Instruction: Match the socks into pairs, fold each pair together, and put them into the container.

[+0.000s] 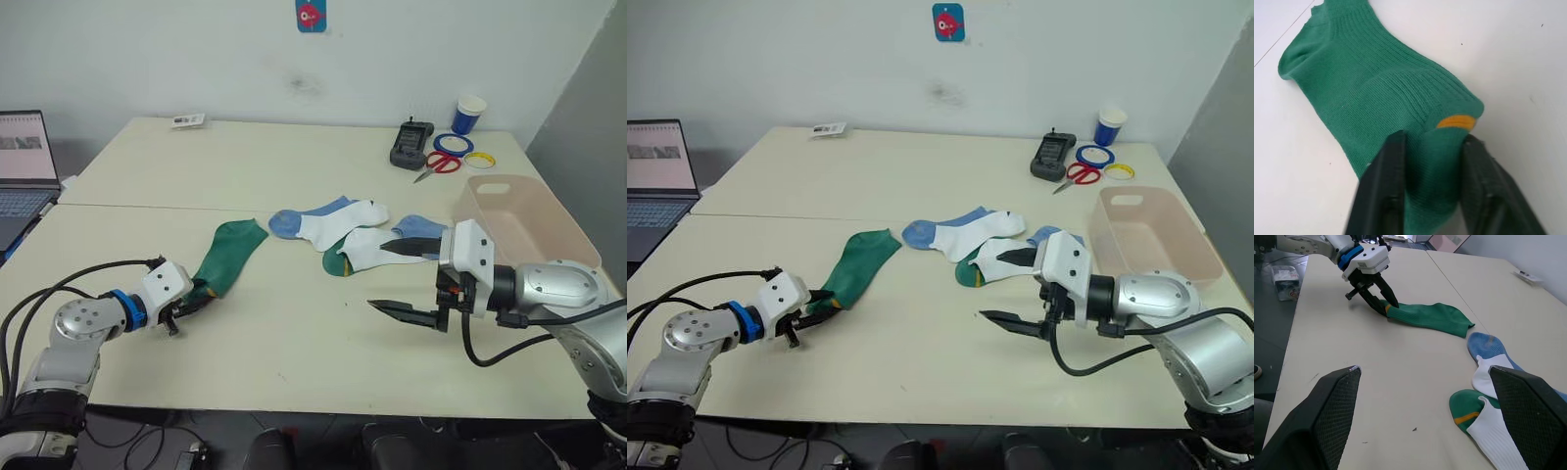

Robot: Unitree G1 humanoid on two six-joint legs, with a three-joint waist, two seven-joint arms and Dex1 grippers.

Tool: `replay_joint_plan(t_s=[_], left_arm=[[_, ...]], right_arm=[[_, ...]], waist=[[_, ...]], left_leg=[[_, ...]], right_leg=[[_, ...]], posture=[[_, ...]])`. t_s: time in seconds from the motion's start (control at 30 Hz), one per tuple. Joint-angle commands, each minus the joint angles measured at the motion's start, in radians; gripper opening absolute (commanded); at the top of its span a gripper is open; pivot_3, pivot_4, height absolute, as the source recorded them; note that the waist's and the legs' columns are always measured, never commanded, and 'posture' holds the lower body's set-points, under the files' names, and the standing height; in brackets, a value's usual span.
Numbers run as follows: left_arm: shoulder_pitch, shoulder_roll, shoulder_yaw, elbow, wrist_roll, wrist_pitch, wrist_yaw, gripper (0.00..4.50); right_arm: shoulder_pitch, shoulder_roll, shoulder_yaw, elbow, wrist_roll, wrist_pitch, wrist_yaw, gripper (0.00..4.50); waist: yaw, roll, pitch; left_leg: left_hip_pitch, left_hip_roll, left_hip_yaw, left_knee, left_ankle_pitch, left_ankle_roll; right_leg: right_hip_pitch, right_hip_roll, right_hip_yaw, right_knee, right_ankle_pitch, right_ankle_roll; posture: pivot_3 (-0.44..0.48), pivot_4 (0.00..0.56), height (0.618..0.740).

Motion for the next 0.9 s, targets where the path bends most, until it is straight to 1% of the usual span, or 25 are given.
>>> replay_joint_plan(t_s=[0.03, 0.07, 0.17, 0.3, 0.47, 0.5, 0.6, 0.7, 0.83, 0.9], left_arm=[[0.027, 0.016, -0.011, -0.005, 0.005, 0.035, -0.026, 0.08], [0.028, 0.023, -0.008, -0.019, -0.006, 0.047, -0.041, 0.01], [0.028, 0.046, 0.001, -0.082, -0.046, 0.114, -0.093, 0.01], [0.012, 0.074, -0.001, -0.218, -0.128, 0.286, -0.179, 0.01], [-0.003, 0.078, -0.008, -0.341, -0.194, 0.459, -0.230, 0.01], [-0.004, 0.081, -0.011, -0.374, -0.217, 0.508, -0.244, 0.01], [0.000, 0.109, -0.034, -0.532, -0.352, 0.740, -0.314, 0.01], [-0.054, 0.086, -0.076, -0.642, -0.466, 0.910, -0.321, 0.01], [-0.131, 0.032, -0.103, -0.685, -0.578, 1.074, -0.286, 0.01], [-0.173, -0.011, -0.128, -0.694, -0.624, 1.143, -0.266, 0.01]], right_arm=[[-0.005, 0.007, -0.008, -0.009, -0.002, -0.019, -0.009, 4.50], [-0.004, 0.009, -0.007, -0.008, -0.004, -0.021, -0.011, 4.50], [-0.002, 0.013, -0.006, -0.009, -0.006, -0.021, -0.016, 4.50], [0.002, 0.018, -0.005, -0.011, -0.007, -0.022, -0.020, 4.50], [0.005, 0.026, -0.005, -0.011, -0.016, -0.022, -0.025, 4.50], [0.005, 0.026, -0.005, -0.012, -0.016, -0.021, -0.027, 4.50], [0.016, 0.019, -0.014, -0.024, -0.014, -0.011, -0.032, 4.50], [0.064, -0.013, -0.057, -0.066, 0.003, 0.018, -0.039, 4.50], [0.133, -0.055, -0.115, -0.117, 0.026, 0.059, -0.053, 4.50], [0.181, -0.080, -0.154, -0.144, 0.036, 0.077, -0.058, 4.50]], waist=[[-0.001, 0.000, 0.000], [-0.001, 0.000, 0.000], [-0.003, 0.000, 0.000], [-0.003, -0.001, 0.001], [-0.002, -0.001, 0.001], [-0.003, -0.001, 0.001], [-0.003, -0.003, 0.003], [0.000, -0.002, 0.003], [0.002, -0.002, 0.003], [0.003, -0.002, 0.003]], left_leg=[[0.000, 0.000, 0.000, 0.000, 0.000, 0.000], [0.000, 0.000, 0.000, 0.000, 0.000, 0.000], [0.000, 0.000, 0.000, 0.000, 0.000, 0.000], [-0.002, 0.000, 0.000, 0.000, 0.000, 0.000], [-0.005, 0.000, 0.000, 0.000, 0.000, 0.000], [-0.005, 0.000, -0.001, 0.000, 0.000, 0.000], [-0.005, 0.000, -0.001, 0.000, 0.000, 0.000], [-0.006, -0.001, -0.002, 0.001, 0.000, 0.000], [-0.008, -0.001, -0.004, 0.003, 0.000, 0.000], [-0.008, -0.001, -0.006, 0.003, 0.000, 0.000]], right_leg=[[0.000, 0.000, 0.000, 0.000, 0.000, 0.000], [0.000, 0.000, 0.000, 0.000, 0.000, 0.000], [0.000, 0.000, 0.000, 0.000, 0.000, 0.000], [-0.002, 0.000, 0.000, -0.001, 0.000, 0.000], [-0.002, 0.000, -0.001, -0.002, 0.000, 0.000], [-0.002, 0.000, -0.001, -0.002, 0.000, 0.000], [-0.003, 0.000, -0.001, -0.002, 0.000, 0.000], [-0.003, 0.000, -0.002, -0.002, 0.000, 0.001], [-0.002, 0.000, -0.003, -0.002, -0.001, 0.002], [-0.002, 0.000, -0.005, -0.002, -0.001, 0.002]], posture=[[0.000, 0.150, 0.725], [0.000, 0.150, 0.725], [0.000, 0.150, 0.725], [0.000, 0.150, 0.725], [0.000, 0.150, 0.725], [0.000, 0.150, 0.725], [0.000, 0.150, 0.725], [0.000, 0.150, 0.725], [0.000, 0.150, 0.725], [0.000, 0.150, 0.725]])
